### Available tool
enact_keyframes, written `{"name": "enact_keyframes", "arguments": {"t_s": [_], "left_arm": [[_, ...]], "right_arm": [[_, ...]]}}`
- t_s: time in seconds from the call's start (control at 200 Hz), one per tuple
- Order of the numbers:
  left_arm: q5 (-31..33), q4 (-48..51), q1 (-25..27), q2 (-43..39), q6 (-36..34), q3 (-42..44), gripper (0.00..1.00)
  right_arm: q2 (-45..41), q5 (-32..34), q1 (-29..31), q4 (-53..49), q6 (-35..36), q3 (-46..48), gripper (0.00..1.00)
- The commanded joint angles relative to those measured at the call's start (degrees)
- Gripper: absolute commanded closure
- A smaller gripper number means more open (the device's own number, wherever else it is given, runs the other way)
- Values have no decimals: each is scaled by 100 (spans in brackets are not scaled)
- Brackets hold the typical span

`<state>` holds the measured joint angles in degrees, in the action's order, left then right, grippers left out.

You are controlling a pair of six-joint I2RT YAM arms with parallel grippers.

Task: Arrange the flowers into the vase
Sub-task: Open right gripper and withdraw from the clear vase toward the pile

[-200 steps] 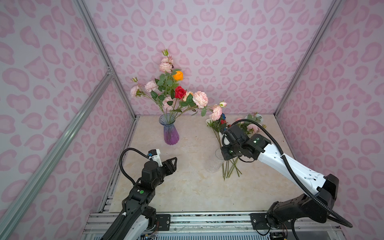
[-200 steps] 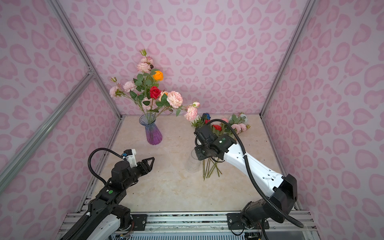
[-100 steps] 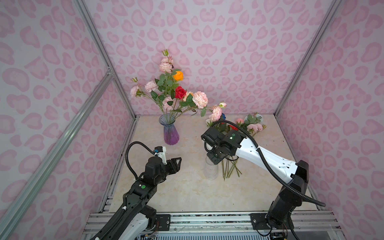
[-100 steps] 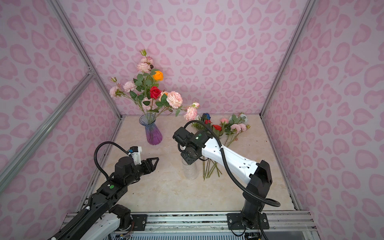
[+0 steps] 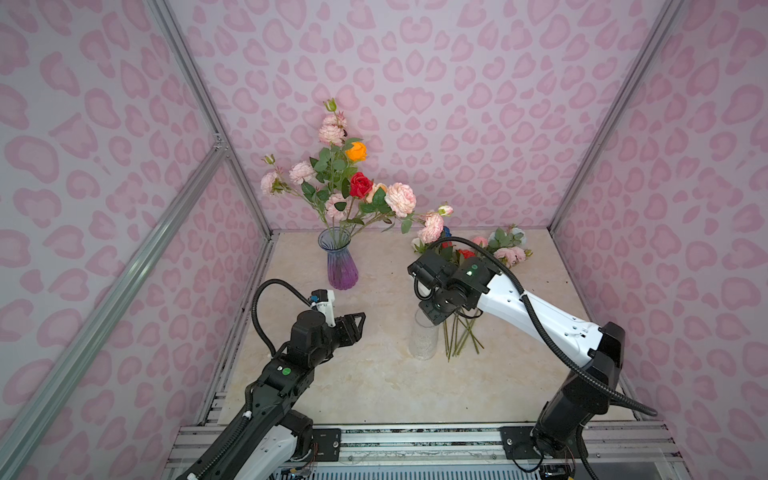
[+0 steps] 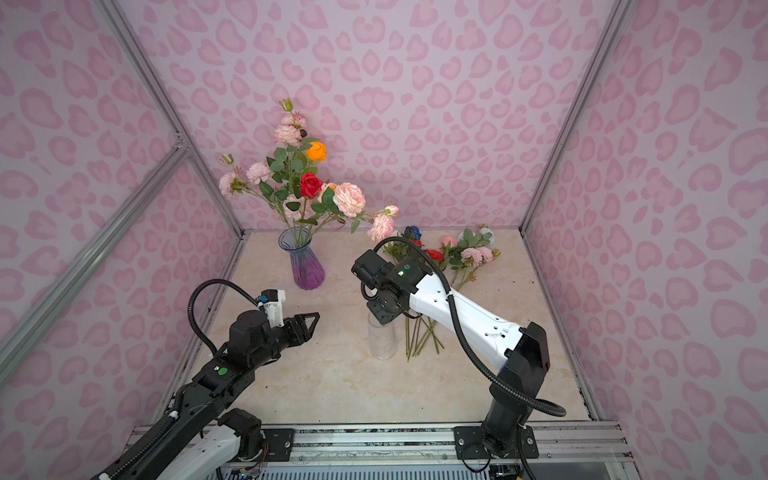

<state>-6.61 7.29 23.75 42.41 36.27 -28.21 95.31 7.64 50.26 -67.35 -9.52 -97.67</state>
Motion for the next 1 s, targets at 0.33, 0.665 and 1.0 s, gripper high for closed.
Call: {"name": "enact_keyframes", "arguments": {"t_s": [0.33,0.665,1.0], "left_arm": [[-208,-584,25,-1684,-9,73,32],[-615,-771,33,-2510,614,634,2],[-1022,-853,51,-1971,925,892,1]], "right_arm": [[-3350,481,-1348,1740,-1232,2227,74],[-2304,-1830,-3429,4389,-1859,3990,79],[809,-2186,-3571,4872,-1724,2676,69]]}}
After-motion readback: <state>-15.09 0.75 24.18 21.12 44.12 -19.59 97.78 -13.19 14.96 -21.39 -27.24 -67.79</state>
